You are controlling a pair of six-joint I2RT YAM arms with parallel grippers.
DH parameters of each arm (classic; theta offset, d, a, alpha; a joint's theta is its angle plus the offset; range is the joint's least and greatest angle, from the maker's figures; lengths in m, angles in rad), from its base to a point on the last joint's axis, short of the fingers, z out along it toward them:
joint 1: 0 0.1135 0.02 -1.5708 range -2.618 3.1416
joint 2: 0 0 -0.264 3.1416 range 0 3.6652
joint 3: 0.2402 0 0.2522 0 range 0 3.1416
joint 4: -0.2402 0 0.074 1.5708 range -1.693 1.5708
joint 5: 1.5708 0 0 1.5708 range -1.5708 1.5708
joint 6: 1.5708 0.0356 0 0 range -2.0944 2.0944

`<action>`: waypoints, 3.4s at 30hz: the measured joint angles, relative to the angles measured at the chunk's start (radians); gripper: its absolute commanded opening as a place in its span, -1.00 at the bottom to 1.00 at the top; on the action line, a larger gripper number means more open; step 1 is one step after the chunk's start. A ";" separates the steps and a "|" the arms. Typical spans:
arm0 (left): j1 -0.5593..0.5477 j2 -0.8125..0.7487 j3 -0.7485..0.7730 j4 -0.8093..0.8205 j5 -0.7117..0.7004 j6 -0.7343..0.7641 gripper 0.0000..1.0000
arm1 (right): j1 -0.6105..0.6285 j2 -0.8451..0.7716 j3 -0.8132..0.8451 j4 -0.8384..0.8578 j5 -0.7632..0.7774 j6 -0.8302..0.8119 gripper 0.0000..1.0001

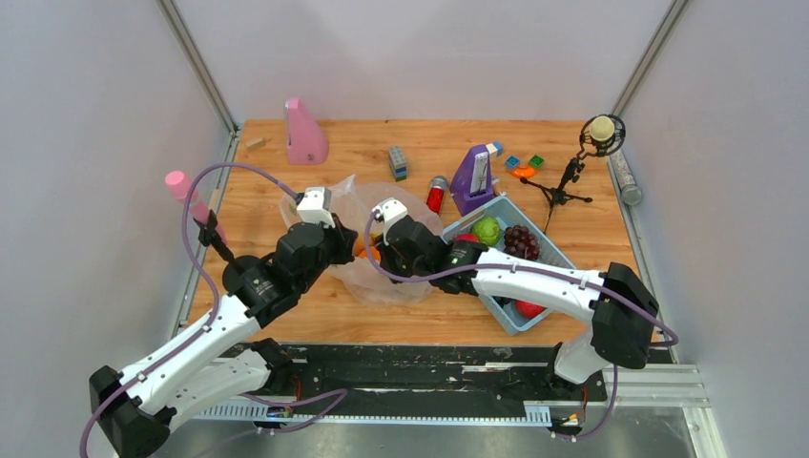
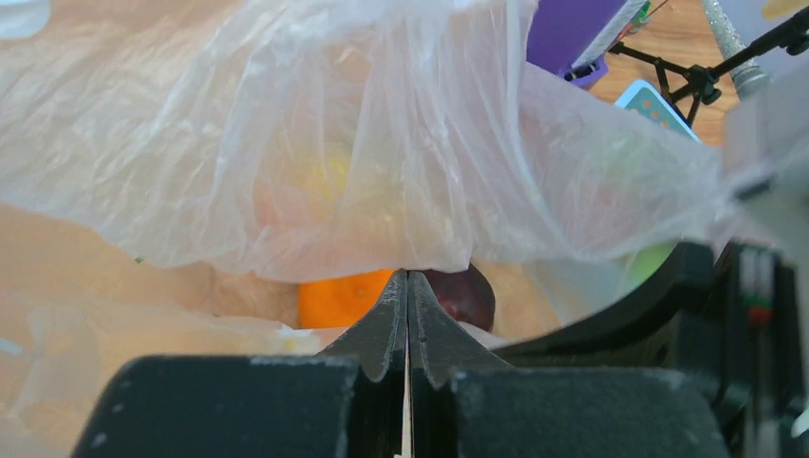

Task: Untie the knot of the plastic bag and take out the fruit

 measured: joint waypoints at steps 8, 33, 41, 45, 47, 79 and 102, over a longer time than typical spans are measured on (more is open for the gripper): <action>0.009 0.025 -0.090 0.058 0.041 -0.019 -1.00 | 0.090 -0.001 -0.147 0.005 0.009 0.120 -0.83; 0.005 -0.169 -0.429 0.040 0.116 -0.223 -1.00 | 0.105 -0.005 0.047 -0.045 0.065 0.167 -0.57; 0.005 -0.178 -0.429 0.041 0.108 -0.227 -1.00 | 0.111 0.058 0.010 -0.044 0.030 0.218 -0.67; 0.005 -0.154 -0.429 0.047 0.108 -0.227 -1.00 | 0.118 0.076 -0.053 -0.004 0.092 0.261 -0.67; 0.005 -0.142 -0.429 0.051 0.108 -0.227 -1.00 | 0.119 0.111 -0.061 0.018 0.146 0.275 -0.67; 0.005 -0.130 -0.456 0.082 0.108 -0.227 -1.00 | -0.040 0.374 0.145 0.130 0.122 0.107 0.38; 0.005 -0.153 -0.478 0.087 0.108 -0.227 -1.00 | -0.040 0.524 0.330 -0.007 0.134 0.108 0.75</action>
